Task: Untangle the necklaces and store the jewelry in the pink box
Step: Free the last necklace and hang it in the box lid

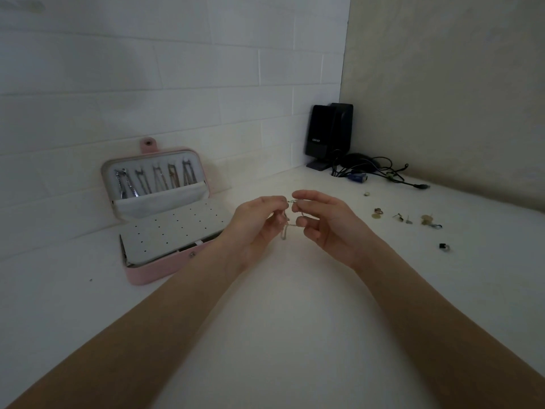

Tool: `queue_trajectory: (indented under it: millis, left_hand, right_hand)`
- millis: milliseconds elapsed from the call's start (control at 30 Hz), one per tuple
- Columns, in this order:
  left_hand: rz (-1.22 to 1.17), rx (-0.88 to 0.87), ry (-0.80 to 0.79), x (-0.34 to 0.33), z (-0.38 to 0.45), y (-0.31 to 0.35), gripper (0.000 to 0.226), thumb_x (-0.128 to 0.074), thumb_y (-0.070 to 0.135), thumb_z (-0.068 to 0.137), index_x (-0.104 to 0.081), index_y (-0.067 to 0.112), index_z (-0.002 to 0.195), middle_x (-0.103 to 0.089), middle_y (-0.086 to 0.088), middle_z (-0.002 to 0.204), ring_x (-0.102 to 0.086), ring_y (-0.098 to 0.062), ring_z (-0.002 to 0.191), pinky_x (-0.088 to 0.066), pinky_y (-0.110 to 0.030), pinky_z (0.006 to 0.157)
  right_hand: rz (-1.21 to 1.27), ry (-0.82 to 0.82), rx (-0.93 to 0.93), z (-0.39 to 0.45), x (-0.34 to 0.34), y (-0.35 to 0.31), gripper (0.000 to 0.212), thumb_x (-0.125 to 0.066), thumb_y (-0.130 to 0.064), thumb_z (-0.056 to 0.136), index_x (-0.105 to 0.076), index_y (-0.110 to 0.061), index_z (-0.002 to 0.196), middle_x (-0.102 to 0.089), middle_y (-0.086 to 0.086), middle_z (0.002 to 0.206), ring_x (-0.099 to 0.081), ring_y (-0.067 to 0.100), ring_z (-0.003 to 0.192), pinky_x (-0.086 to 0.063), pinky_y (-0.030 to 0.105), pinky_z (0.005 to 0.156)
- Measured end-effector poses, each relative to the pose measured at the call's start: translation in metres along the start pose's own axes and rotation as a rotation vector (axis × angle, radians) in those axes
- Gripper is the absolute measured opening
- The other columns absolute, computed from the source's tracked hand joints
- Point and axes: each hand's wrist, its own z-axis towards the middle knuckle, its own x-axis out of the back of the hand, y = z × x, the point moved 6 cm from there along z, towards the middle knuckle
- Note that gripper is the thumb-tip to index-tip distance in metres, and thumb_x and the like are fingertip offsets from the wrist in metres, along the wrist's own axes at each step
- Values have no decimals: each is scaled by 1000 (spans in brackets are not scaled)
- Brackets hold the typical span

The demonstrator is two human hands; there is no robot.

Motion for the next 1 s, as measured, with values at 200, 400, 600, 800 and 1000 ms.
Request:
queue_trajectory:
  millis: [200, 400, 600, 800, 1000]
  left_hand:
    - [112, 8, -60, 1, -2, 5, 21, -53, -11, 84, -62, 7, 93, -50, -4, 76, -45, -10, 61, -45, -14, 50]
    - [649, -129, -104, 1, -2, -2, 29, -51, -11, 83, -62, 16, 84, -56, -4, 105, -53, -9, 60, -46, -15, 55]
    - [558, -132, -15, 9, 3, -4, 21, -45, -13, 88, -57, 3, 83, -53, -9, 75, -54, -10, 51, -45, -13, 47]
    - [405, -119, 49, 15, 8, -3, 14, -59, 1, 88, -57, 5, 75, -59, -6, 62, -56, -7, 47, -49, -14, 53]
    - [220, -65, 28, 14, 7, 0, 11, -63, 8, 87, -59, 3, 77, -53, -4, 61, -50, -11, 51, -47, -15, 49]
  right_hand:
    - [243, 115, 35, 3, 21, -5, 13, -51, -3, 90, -58, -11, 97, -58, 1, 71, -44, 6, 44, -29, 15, 36]
    - [265, 110, 76, 3, 21, -7, 22, -54, -5, 87, -56, -12, 108, -70, 3, 93, -37, 5, 42, -26, 14, 35]
    - [237, 103, 100, -1, 18, -11, 35, -58, -7, 82, -54, -14, 116, -71, -3, 107, -30, 3, 42, -22, 13, 35]
    - [225, 145, 153, 2, 22, -12, 29, -52, -1, 90, -54, -14, 116, -69, -4, 113, -29, 4, 42, -22, 13, 37]
    - [-232, 189, 140, 0, 22, -8, 15, -58, -3, 87, -66, -13, 95, -68, 2, 101, -49, 9, 64, -41, 16, 48]
